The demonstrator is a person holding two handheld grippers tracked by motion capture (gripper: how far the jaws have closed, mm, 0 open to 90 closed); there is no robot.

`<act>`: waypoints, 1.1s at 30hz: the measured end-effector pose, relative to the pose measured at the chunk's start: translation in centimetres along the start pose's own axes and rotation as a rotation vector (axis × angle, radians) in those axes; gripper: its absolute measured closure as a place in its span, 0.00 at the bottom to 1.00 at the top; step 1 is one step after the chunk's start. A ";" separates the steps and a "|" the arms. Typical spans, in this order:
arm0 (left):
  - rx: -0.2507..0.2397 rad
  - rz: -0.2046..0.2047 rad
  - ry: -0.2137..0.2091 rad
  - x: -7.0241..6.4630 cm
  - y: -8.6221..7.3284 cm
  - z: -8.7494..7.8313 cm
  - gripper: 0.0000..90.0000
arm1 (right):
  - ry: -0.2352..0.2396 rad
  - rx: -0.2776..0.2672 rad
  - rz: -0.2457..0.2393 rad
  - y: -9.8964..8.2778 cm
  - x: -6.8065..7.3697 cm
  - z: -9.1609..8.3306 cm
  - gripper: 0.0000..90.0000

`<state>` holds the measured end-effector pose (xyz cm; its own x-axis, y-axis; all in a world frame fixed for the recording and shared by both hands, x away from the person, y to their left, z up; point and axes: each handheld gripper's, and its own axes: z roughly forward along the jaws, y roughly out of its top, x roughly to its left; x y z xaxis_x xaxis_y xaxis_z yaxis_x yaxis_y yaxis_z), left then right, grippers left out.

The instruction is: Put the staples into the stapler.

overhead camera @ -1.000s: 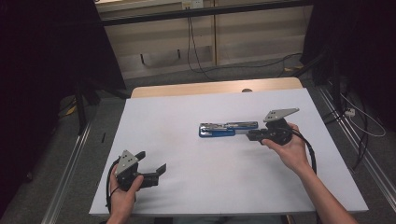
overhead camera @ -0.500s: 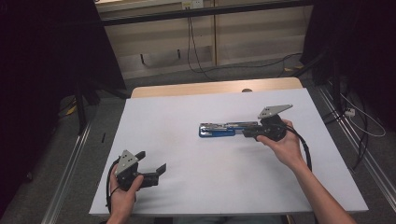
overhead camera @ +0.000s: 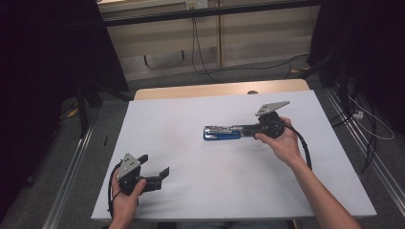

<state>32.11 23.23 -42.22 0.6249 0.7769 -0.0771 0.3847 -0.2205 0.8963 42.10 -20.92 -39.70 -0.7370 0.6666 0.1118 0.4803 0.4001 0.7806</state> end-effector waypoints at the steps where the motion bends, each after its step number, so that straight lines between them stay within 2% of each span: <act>1: 0.000 0.000 0.000 0.0 0.0 0.0 0.05 | 0.000 0.000 0.000 0.0 0.0 0.0 0.88; 16: -0.001 -0.006 -0.003 0.0 0.0 0.0 0.05 | 0.007 -0.016 -0.010 1.9 -0.6 2.1 0.88; 23: 0.007 0.016 -0.011 -0.3 0.0 0.1 0.05 | 0.009 -0.016 -0.003 2.4 -0.8 3.3 0.88; 28: 0.005 0.008 -0.007 -0.1 0.0 0.1 0.05 | 0.014 -0.025 -0.004 2.7 -0.7 4.4 0.88; 33: 0.002 0.013 -0.014 -0.2 0.0 0.1 0.05 | 0.019 -0.029 -0.010 3.3 -0.8 4.8 0.88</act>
<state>32.03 23.02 -42.26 0.6395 0.7654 -0.0718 0.3782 -0.2319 0.8962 46.57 -17.11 -40.18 -0.7510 0.6501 0.1152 0.4586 0.3881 0.7994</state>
